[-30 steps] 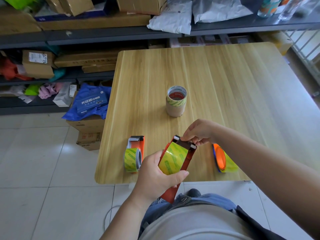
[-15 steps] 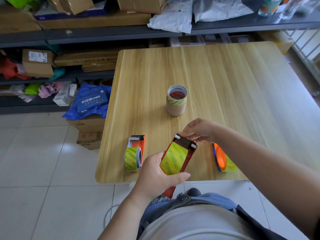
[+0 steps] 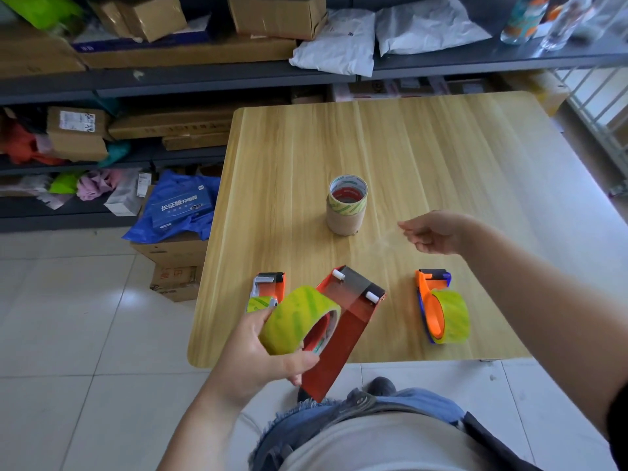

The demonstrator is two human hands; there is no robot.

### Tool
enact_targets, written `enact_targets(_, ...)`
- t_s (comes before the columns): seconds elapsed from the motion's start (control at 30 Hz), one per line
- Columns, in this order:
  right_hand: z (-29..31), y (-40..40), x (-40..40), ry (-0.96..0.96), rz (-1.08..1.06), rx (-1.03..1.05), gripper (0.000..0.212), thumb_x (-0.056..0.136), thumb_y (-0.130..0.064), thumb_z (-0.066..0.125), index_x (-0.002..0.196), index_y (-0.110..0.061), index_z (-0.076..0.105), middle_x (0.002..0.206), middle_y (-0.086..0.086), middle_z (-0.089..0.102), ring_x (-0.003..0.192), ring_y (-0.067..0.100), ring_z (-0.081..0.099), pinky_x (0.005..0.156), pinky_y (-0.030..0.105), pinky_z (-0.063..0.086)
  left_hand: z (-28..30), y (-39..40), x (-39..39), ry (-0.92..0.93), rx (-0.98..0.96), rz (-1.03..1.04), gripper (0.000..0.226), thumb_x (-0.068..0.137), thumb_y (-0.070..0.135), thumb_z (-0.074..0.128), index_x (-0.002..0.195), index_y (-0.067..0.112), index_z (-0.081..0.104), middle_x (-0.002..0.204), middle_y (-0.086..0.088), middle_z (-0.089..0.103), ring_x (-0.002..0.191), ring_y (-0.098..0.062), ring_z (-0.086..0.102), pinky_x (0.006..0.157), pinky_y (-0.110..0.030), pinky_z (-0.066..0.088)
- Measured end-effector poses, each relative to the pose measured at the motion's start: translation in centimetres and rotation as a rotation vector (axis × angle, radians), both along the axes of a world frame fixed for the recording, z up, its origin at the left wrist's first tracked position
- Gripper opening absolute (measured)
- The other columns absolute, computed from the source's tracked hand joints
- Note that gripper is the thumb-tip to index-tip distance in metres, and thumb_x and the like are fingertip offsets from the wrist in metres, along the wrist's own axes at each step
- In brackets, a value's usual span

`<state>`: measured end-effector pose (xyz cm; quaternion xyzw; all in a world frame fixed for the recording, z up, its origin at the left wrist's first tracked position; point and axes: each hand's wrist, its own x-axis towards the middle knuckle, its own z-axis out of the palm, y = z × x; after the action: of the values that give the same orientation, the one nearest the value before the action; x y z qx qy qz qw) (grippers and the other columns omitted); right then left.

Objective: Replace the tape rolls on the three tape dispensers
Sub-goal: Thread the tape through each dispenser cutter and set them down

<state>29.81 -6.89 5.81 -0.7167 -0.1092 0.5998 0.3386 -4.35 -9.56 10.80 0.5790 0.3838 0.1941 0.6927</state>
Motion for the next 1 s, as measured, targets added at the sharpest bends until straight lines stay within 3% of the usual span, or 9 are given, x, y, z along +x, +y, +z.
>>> enact_targets(0.1, -0.3, -0.8, 1.7, 0.071, -0.121, -0.009, 0.018, 0.088, -0.011, 0.06, 0.07, -0.011, 0.056, 0.038, -0.004, 0.055, 0.03, 0.003, 0.049, 0.037, 0.01, 0.042, 0.2, 0.6, -1.2, -0.087, 0.019, 0.01, 0.024, 0.042, 0.02, 0.081, 0.058, 0.013, 0.064, 0.041, -0.008, 0.056, 0.037, -0.019, 0.052, 0.046, -0.028, 0.047)
enact_targets(0.2, -0.8, -2.1, 3.6, 0.112, -0.303, -0.01, 0.021, 0.089, -0.011, 0.058, 0.069, -0.01, 0.054, 0.034, -0.004, 0.052, 0.026, 0.003, 0.046, 0.035, 0.008, 0.039, 0.3, 1.3, -2.5, -0.222, 0.01, 0.083, 0.04, 0.037, 0.04, 0.09, 0.051, 0.014, 0.064, 0.031, -0.004, 0.05, 0.028, -0.015, 0.047, 0.048, -0.022, 0.046)
enact_targets(0.33, -2.0, -2.6, 3.0, 0.23, -0.407, -0.035, 0.021, 0.092, -0.01, 0.052, 0.07, -0.01, 0.055, 0.031, -0.004, 0.049, 0.025, 0.004, 0.045, 0.034, 0.008, 0.038, 0.7, 1.7, -2.5, -0.358, 0.014, 0.127, 0.036, 0.043, 0.048, 0.088, 0.055, 0.021, 0.067, 0.029, 0.004, 0.047, 0.024, -0.01, 0.042, 0.047, -0.017, 0.041)
enact_targets(0.47, -4.8, -3.2, -0.5, 0.535, -0.532, -0.073, 0.026, 0.086, -0.006, 0.051, 0.062, -0.012, 0.042, 0.028, -0.003, 0.036, 0.021, 0.007, 0.035, 0.029, 0.01, 0.031, 1.5, 2.2, -1.0, -0.515, -0.015, 0.242, 0.037, 0.044, 0.051, 0.087, 0.055, 0.022, 0.066, 0.03, 0.011, 0.045, 0.025, -0.006, 0.042, 0.049, -0.015, 0.044)
enact_targets(0.63, -6.2, -4.4, -5.8, 0.877, -0.723, -0.044, 0.018, 0.09, -0.01, 0.049, 0.076, -0.002, 0.058, 0.033, -0.002, 0.036, 0.024, 0.01, 0.036, 0.03, 0.013, 0.029, 2.4, 3.6, -0.5, -0.589, -0.056, 0.374, 0.043, 0.037, 0.052, 0.089, 0.053, 0.021, 0.063, 0.03, 0.008, 0.044, 0.026, -0.004, 0.042, 0.049, -0.014, 0.047)
enact_targets(0.7, -6.2, -4.8, -6.9, 0.948, -0.768, -0.039, 0.023, 0.09, -0.009, 0.051, 0.07, -0.001, 0.06, 0.034, -0.002, 0.037, 0.025, 0.011, 0.036, 0.031, 0.013, 0.03, 2.4, 4.0, -0.8, -0.592, -0.074, 0.424, 0.044, 0.035, 0.052, 0.089, 0.053, 0.021, 0.063, 0.03, 0.008, 0.043, 0.027, -0.004, 0.041, 0.05, -0.014, 0.047)
enact_targets(0.83, -6.1, -5.0, -6.7, 0.996, -0.809, -0.008, 0.049, 0.091, -0.008, 0.05, 0.045, 0.005, 0.058, 0.035, -0.002, 0.038, 0.026, 0.012, 0.038, 0.031, 0.015, 0.034, 2.1, 4.3, -1.4, -0.599, -0.144, 0.516, 0.047, 0.031, 0.053, 0.089, 0.053, 0.022, 0.061, 0.031, 0.008, 0.043, 0.028, -0.002, 0.041, 0.049, -0.013, 0.047)
enact_targets(1.0, -5.4, -4.9, -7.1, 0.976, -0.902, 0.144, 0.035, 0.094, -0.006, 0.046, 0.059, -0.007, 0.051, 0.038, -0.001, 0.037, 0.027, 0.011, 0.035, 0.035, 0.015, 0.038, 1.7, 4.3, -0.6, -0.619, -0.181, 0.567, 0.047, 0.029, 0.054, 0.089, 0.052, 0.023, 0.061, 0.033, 0.008, 0.044, 0.03, -0.001, 0.041, 0.05, -0.013, 0.048)
